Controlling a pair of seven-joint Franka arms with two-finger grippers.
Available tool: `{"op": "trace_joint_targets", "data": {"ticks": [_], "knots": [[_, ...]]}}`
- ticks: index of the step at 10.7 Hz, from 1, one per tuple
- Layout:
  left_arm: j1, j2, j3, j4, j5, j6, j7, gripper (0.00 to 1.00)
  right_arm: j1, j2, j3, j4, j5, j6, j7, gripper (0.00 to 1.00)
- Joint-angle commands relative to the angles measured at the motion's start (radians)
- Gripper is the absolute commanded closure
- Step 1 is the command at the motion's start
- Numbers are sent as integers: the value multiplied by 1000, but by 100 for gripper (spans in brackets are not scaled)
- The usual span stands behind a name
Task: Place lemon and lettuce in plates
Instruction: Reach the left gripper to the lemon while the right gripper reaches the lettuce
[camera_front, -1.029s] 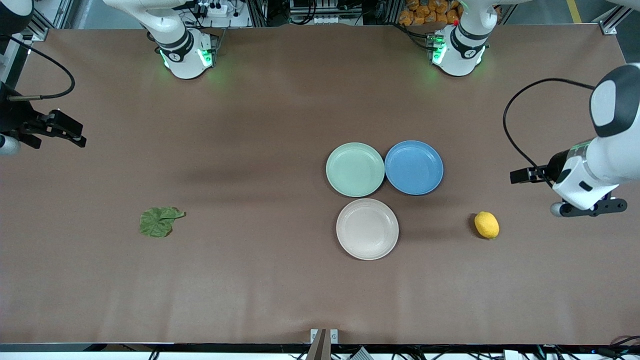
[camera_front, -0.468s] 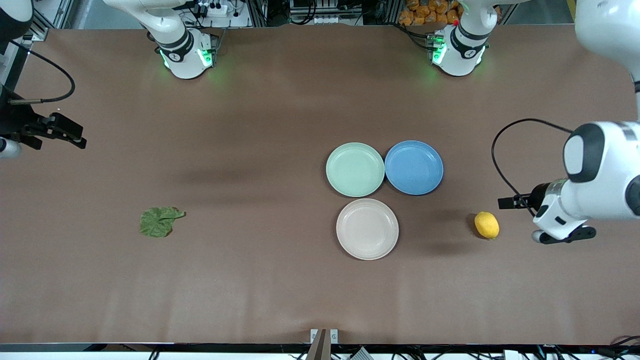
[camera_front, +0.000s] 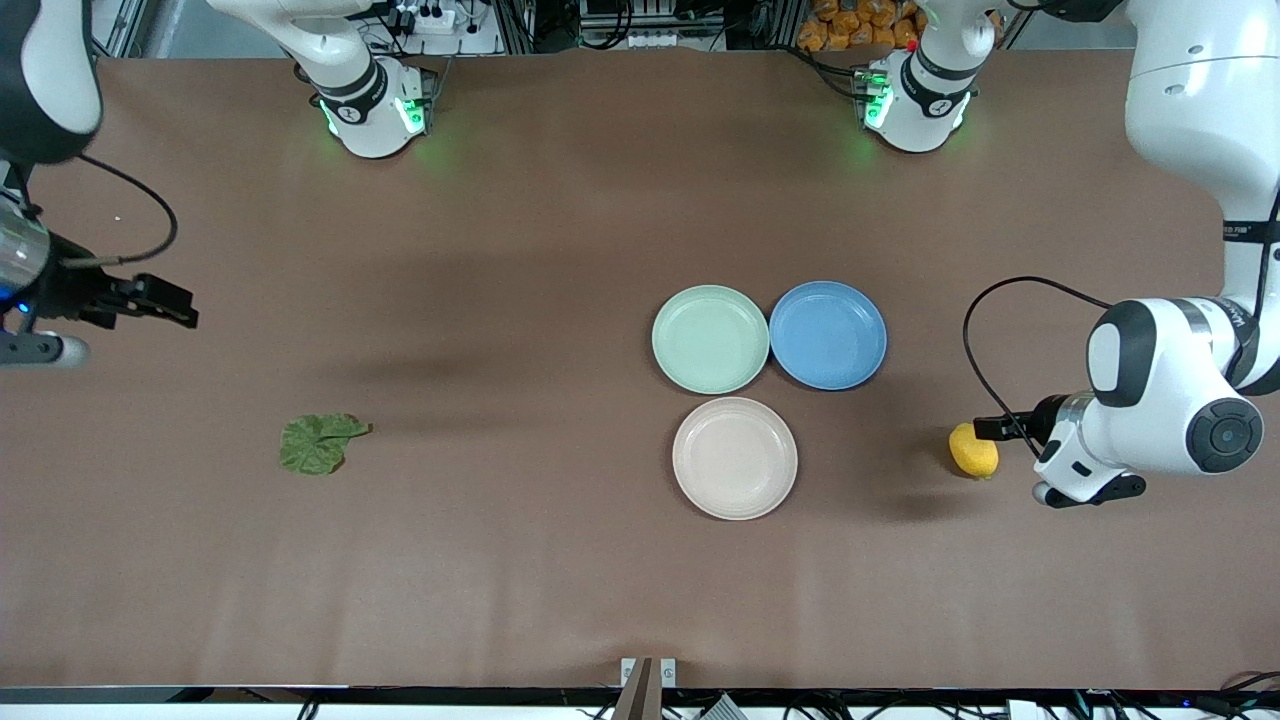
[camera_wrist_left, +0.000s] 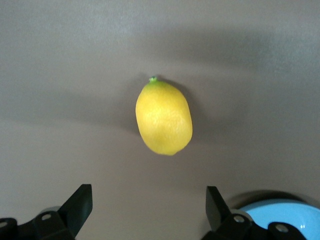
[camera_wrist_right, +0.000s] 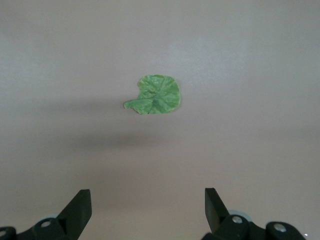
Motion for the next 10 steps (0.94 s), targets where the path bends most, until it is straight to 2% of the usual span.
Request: {"op": "trace_joint_targets", "data": {"ticks": [1, 4, 6, 7, 10], "knots": [[-1, 45, 2, 25, -9, 44, -37, 0, -28, 69, 12, -87, 13, 139, -18, 0], [-1, 93, 0, 25, -14, 131, -52, 0, -21, 217, 13, -158, 13, 351, -18, 0], [6, 105, 2, 25, -21, 146, -63, 0, -10, 275, 15, -265, 15, 562, -17, 0], [12, 111, 0, 23, -32, 160, -114, 0, -8, 304, 15, -285, 15, 627, -15, 0], [11, 119, 0, 17, -35, 165, -169, 0, -5, 389, 21, -282, 16, 719, -5, 0]]}}
